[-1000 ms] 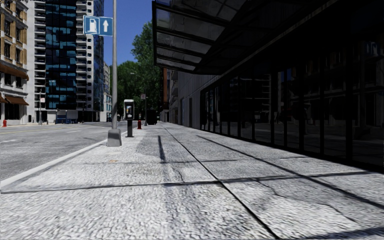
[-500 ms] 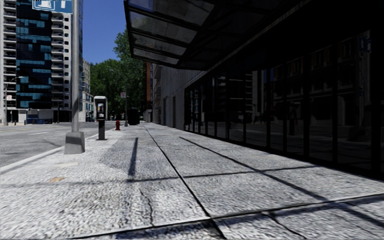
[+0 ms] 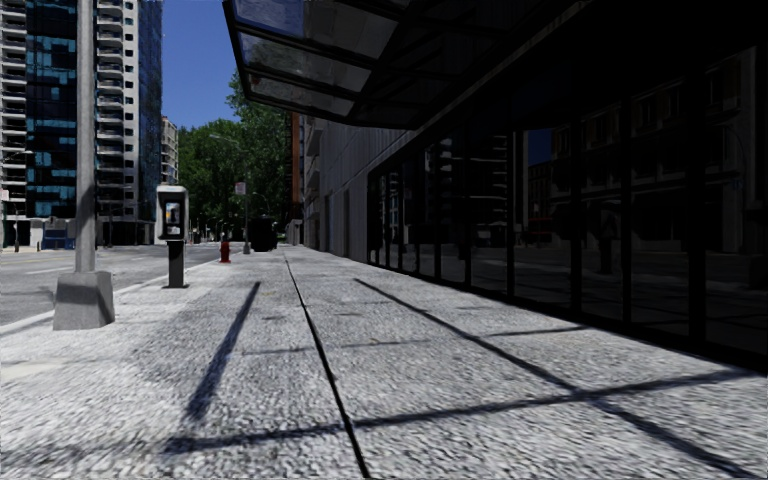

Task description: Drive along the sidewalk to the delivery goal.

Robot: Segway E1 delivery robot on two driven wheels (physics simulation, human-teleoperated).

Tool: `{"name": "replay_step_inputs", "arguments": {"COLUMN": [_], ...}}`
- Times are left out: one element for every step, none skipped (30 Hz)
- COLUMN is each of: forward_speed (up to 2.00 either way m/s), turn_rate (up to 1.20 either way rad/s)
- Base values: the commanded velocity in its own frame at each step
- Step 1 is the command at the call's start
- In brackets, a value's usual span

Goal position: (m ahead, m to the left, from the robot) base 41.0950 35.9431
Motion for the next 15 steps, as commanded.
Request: {"name": "replay_step_inputs", "arguments": {"forward_speed": [2.00, 2.00, 2.00, 2.00, 2.00, 2.00, 2.00, 2.00, 2.00, 2.00, 2.00, 2.00, 2.00, 2.00, 2.00], "turn_rate": [0.00, 0.00, 0.00, 0.00, 0.00, 0.00, 0.00, 0.00, 0.00, 0.00, 0.00, 0.00, 0.00, 0.00, 0.00]}}
